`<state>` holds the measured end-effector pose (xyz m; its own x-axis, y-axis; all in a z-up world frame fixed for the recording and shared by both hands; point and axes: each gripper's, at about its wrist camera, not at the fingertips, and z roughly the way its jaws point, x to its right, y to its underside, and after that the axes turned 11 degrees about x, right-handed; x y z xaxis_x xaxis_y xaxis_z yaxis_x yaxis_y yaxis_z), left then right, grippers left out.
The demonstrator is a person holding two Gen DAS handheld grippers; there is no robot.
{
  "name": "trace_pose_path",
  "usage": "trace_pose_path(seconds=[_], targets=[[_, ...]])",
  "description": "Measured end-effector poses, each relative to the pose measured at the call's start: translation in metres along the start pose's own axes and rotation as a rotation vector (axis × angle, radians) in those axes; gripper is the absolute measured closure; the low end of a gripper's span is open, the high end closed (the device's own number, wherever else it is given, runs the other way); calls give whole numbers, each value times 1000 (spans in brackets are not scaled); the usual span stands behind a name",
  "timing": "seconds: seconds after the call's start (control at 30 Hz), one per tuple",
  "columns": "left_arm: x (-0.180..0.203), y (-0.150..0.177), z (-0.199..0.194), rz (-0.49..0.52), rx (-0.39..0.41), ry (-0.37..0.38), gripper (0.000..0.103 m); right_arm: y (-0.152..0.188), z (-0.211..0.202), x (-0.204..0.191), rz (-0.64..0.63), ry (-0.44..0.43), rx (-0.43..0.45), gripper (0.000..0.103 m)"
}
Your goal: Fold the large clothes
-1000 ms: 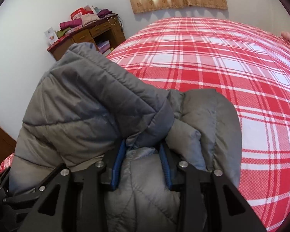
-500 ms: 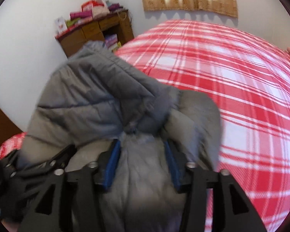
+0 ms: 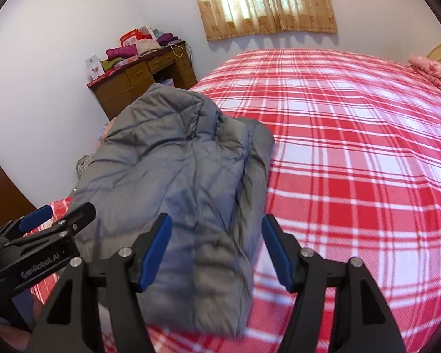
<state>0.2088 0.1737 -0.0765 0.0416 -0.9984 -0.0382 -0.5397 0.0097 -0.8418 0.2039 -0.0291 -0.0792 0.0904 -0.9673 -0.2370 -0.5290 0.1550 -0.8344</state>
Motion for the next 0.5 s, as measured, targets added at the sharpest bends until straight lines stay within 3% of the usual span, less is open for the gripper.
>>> trace_pose_path(seconds=[0.13, 0.3, 0.5], targets=[[4, 8, -26, 15, 1, 20, 11, 3, -25, 4, 28, -5, 25, 28], [9, 11, -61, 62, 24, 24, 11, 3, -59, 7, 15, 23, 87, 27], [10, 11, -114, 88, 143, 39, 11, 0, -100, 13, -4, 45, 201, 19]])
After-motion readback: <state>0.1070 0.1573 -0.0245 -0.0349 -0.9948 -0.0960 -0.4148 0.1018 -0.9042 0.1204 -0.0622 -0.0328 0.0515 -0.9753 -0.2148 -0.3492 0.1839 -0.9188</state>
